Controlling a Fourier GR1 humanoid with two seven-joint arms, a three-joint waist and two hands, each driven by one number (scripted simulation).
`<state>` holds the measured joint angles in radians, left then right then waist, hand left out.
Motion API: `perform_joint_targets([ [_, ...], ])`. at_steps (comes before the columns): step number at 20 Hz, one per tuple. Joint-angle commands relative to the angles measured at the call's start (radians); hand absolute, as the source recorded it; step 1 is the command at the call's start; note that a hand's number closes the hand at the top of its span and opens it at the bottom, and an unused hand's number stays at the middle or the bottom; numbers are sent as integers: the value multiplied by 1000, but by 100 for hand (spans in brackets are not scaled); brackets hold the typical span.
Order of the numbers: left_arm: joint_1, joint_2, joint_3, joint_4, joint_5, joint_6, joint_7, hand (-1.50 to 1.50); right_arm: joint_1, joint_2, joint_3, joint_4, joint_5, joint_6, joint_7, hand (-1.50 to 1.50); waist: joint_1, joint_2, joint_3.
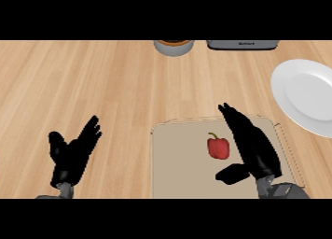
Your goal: Pick the bell pepper from the tray and place it in the plate
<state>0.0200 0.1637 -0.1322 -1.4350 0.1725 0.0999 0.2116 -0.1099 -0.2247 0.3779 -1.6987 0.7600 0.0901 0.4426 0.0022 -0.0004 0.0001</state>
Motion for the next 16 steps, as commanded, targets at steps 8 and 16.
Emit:
perform_joint_targets([
  [8, -6, -54, 19, 27, -53, -19, -11, 0, -9, 81, -32, 150, 155, -31, -42, -150, -1, 0, 0],
  [16, 43, -53, 37, -56, -66, -28, 12, 0, -76, 94, -94, 219, 145, 70, -61, -150, 1, 0, 0],
])
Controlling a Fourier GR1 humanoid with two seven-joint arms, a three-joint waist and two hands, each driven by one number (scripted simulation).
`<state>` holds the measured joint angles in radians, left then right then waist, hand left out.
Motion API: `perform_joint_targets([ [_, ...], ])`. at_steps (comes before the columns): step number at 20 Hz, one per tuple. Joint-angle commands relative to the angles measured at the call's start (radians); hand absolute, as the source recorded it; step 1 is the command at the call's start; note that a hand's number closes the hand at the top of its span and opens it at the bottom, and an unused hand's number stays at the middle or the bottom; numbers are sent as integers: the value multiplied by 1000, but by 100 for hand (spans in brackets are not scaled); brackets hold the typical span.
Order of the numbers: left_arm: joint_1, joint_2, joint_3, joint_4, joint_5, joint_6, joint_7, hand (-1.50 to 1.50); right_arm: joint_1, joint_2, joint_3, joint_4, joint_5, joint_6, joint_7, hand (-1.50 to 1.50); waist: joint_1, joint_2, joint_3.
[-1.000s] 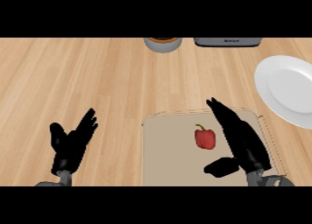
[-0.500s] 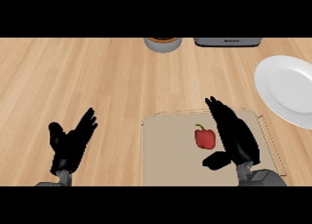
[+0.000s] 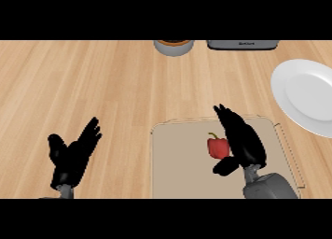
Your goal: Pick the bell pepper from the tray and place it in the plate
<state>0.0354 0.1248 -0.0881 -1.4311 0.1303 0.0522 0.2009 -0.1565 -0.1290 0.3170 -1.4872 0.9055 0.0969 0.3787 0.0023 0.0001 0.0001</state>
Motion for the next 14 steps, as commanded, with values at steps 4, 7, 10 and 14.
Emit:
perform_joint_targets([
  [4, 3, -23, -5, 21, -23, -6, -16, 0, -82, -3, 24, 166, 90, -2, -85, 150, 2, 0, 0],
  [7, -14, 5, 34, -65, -8, -14, 77, 0, -5, 1, 26, 63, 123, -10, -82, 150, -1, -1, 0],
  [10, -34, -18, 38, -13, -18, -25, 42, 0, -6, 20, 31, 103, 174, -39, -102, 150, -1, -1, 0],
  [14, -22, -46, 22, 69, -44, -14, -41, 0, 36, -32, 18, -17, 186, -119, -146, 150, -7, -1, 0],
])
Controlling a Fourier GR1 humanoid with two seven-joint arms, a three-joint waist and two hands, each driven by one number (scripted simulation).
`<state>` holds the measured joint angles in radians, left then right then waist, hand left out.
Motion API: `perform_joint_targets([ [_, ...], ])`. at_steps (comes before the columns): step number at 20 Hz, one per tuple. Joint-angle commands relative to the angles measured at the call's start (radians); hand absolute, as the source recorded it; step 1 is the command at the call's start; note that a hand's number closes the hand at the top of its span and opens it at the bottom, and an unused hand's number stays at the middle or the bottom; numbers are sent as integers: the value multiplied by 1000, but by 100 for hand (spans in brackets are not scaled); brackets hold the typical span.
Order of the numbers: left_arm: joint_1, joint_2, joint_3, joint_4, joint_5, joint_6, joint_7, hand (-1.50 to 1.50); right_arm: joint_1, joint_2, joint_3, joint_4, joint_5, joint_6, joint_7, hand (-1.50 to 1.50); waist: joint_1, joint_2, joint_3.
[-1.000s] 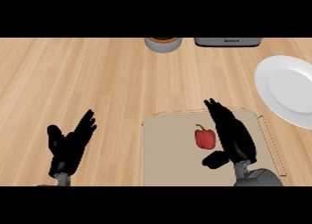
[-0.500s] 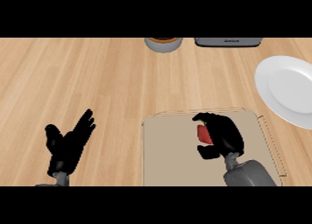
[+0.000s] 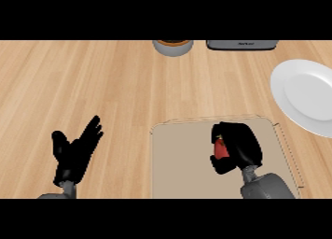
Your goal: Pick the bell pepper from the tray and place it in the plate
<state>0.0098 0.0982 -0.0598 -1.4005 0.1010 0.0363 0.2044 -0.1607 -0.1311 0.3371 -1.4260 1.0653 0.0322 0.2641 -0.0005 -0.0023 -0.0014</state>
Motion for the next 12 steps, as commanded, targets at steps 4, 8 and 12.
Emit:
perform_joint_targets([
  [4, -17, -36, -31, -10, -35, 38, 5, 0, -194, 113, -213, 66, 60, -233, 210, 150, 20, 12, 2],
  [8, -5, -12, -17, -25, -11, 5, -1, 0, -250, 69, -425, 114, 95, -311, 447, 150, 31, 41, -1],
  [12, -22, -6, -33, -30, -21, -8, 2, 0, -375, -1, -538, 177, 250, -413, 653, 150, 69, 46, -4],
])
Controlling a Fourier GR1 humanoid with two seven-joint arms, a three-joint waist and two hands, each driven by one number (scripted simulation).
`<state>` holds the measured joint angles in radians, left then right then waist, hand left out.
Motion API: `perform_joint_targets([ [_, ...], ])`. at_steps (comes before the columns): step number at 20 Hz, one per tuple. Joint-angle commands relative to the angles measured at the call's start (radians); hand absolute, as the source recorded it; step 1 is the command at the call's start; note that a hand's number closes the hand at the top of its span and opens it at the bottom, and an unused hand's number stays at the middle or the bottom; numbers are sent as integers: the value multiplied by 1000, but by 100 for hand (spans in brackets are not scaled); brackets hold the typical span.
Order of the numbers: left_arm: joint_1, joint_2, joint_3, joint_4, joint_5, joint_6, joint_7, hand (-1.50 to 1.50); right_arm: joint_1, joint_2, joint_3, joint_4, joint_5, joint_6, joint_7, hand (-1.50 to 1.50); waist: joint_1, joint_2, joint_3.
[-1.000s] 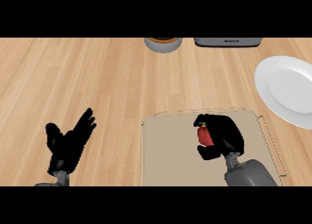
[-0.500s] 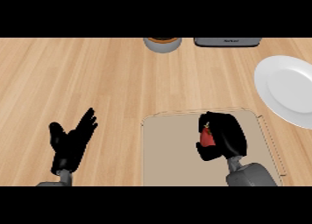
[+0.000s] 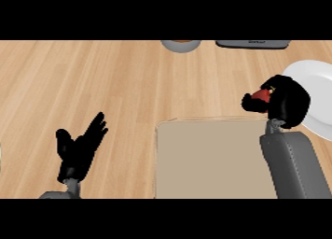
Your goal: Pick the bell pepper from the tray and place it in the plate
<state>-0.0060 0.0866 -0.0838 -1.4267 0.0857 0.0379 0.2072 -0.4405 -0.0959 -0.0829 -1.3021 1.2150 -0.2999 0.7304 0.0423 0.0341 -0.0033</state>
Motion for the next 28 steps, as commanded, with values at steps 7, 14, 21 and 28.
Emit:
perform_joint_targets([
  [7, -40, -7, -32, -14, -6, -20, 19, 0, -288, -102, -265, 167, 340, -239, 483, 150, 82, 20, 2],
  [14, -34, -2, -39, -9, -21, -17, 15, 0, -354, -96, -402, 229, 546, -411, 591, 150, 86, 14, 5],
  [21, -41, -15, -27, 7, -10, -13, 6, 0, -320, -97, -544, 315, 743, -536, 603, 150, 56, 12, 6],
  [28, -46, -30, -21, 22, -19, 15, 15, 0, -270, -135, -706, 367, 838, -664, 577, 150, 18, -1, 7],
])
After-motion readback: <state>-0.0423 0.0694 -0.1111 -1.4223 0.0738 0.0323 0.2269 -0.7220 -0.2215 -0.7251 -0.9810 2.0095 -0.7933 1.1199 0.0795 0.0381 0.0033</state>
